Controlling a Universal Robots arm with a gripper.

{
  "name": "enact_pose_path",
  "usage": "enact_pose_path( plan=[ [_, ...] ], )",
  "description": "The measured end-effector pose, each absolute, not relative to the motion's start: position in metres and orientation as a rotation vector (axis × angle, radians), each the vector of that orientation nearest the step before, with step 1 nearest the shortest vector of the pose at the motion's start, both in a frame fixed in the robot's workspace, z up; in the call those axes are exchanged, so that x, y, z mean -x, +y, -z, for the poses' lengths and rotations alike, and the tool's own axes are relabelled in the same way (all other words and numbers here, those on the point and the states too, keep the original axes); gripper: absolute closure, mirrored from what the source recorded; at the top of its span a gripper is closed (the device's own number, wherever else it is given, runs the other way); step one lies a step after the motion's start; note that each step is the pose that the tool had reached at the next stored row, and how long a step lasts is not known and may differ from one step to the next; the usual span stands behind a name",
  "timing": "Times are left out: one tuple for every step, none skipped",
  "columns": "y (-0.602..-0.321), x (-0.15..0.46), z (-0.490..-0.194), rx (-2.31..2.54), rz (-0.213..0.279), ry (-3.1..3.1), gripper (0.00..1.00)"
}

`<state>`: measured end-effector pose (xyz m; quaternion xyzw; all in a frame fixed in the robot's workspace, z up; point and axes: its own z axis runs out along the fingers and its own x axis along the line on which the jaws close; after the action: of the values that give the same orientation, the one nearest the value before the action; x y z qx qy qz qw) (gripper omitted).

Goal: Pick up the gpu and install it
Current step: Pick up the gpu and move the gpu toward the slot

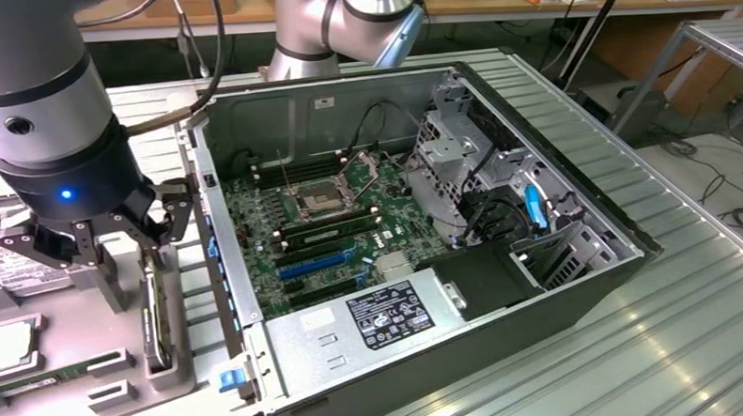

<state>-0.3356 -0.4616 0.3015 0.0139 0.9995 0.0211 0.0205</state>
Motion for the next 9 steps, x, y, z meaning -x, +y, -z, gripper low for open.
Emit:
enact_pose_path(
  plan=[
    [-0.463,0.336,-0.300,-0.043,-0.065,3.100,0.52],
    [-0.465,0.336,-0.298,-0.043,-0.066,3.100,0.52],
    [-0.466,0.336,-0.296,-0.043,-0.065,3.100,0.52],
    [-0.467,0.336,-0.294,-0.043,-0.066,3.100,0.52],
    [-0.468,0.336,-0.292,-0.043,-0.066,3.100,0.52],
    [-0.470,0.336,-0.289,-0.042,-0.066,3.100,0.52],
    [-0.470,0.336,-0.287,-0.043,-0.065,3.100,0.52],
    [-0.470,0.336,-0.286,-0.043,-0.065,3.100,0.52],
    [-0.471,0.336,-0.284,-0.043,-0.065,3.100,0.52]
  ],
)
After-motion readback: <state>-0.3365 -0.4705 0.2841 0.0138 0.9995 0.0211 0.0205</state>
